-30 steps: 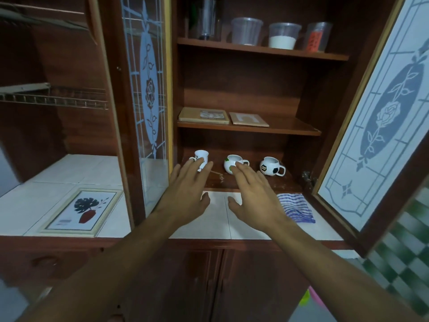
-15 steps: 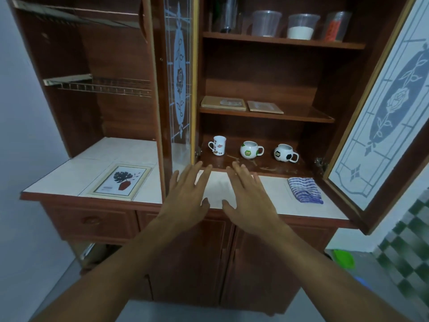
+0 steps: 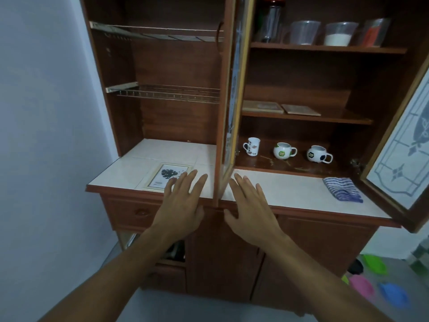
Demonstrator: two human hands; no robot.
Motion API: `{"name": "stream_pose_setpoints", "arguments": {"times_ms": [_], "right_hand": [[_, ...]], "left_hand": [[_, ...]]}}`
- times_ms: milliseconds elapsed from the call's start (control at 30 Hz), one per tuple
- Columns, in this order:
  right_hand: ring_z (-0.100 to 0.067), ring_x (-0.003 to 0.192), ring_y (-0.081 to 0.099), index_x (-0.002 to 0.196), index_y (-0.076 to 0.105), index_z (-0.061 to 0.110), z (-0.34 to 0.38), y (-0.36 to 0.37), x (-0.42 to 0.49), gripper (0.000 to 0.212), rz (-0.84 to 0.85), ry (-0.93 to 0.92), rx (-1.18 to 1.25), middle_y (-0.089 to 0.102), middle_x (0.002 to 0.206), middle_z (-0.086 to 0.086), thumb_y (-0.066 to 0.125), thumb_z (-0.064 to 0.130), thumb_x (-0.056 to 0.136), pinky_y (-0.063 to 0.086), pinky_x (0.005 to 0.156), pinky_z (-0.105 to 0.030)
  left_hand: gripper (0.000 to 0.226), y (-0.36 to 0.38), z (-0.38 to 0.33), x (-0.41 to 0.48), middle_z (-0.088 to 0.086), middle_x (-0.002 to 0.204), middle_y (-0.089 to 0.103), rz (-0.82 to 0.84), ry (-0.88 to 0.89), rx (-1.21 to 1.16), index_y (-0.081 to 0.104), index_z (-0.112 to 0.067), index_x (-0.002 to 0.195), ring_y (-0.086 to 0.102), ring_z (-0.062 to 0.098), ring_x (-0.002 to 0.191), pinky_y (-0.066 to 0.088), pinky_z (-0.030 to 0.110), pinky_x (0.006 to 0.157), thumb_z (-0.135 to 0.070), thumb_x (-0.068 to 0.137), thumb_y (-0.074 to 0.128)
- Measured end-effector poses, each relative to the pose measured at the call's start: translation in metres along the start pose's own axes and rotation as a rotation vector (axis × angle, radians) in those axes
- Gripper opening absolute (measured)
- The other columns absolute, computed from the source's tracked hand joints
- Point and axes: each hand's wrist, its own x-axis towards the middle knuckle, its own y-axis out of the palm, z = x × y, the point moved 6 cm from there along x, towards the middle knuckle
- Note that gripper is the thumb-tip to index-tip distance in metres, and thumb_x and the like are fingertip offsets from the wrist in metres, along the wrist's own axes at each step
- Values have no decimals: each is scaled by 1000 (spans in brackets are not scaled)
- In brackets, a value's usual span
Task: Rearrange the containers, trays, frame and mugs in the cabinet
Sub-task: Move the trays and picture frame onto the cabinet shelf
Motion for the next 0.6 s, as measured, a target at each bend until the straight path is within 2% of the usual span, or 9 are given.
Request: {"name": "stream_pose_setpoints", "arguments": {"times_ms": [133, 267, 400, 500, 600], "right_hand": [[-22, 151, 6, 155, 17, 17, 39, 13, 2, 71, -9, -17, 51, 13, 163, -4, 50, 38, 95, 4, 122, -42], [-21, 151, 7, 155, 17, 18, 64, 27, 10, 72, -2, -35, 66, 11, 164, -3, 49, 40, 95, 0, 118, -34], [-20, 151, 5, 156, 14, 19, 74, 36, 22, 72, 29, -39, 87, 9, 164, -1, 49, 39, 96, 6, 122, -40], [-19, 151, 2, 156, 11, 21, 77, 42, 32, 73, 40, -36, 101, 6, 164, 1, 48, 41, 97, 3, 120, -38], [-18, 151, 0, 156, 9, 22, 81, 50, 43, 73, 59, -34, 90, 4, 165, 1, 47, 41, 97, 2, 121, -37]], "left_hand": [[75, -7, 32, -24, 13, 154, 29, 41, -24, -3, 24, -18, 149, 25, 32, 143, 22, 59, 113, -28, 82, 58], [77, -13, 53, -37, 12, 154, 29, 41, -52, -1, 26, -17, 151, 24, 31, 143, 20, 58, 113, -26, 82, 61], [77, -12, 68, -41, 7, 154, 28, 20, -79, 12, 27, -20, 151, 22, 27, 144, 16, 55, 114, -24, 82, 62], [78, -9, 76, -40, 9, 154, 30, 36, -103, 26, 29, -19, 149, 26, 30, 142, 22, 59, 112, -24, 80, 65], [78, -5, 87, -39, 12, 155, 28, 58, -122, 40, 26, -17, 151, 24, 32, 144, 18, 58, 113, -26, 83, 64]]}}
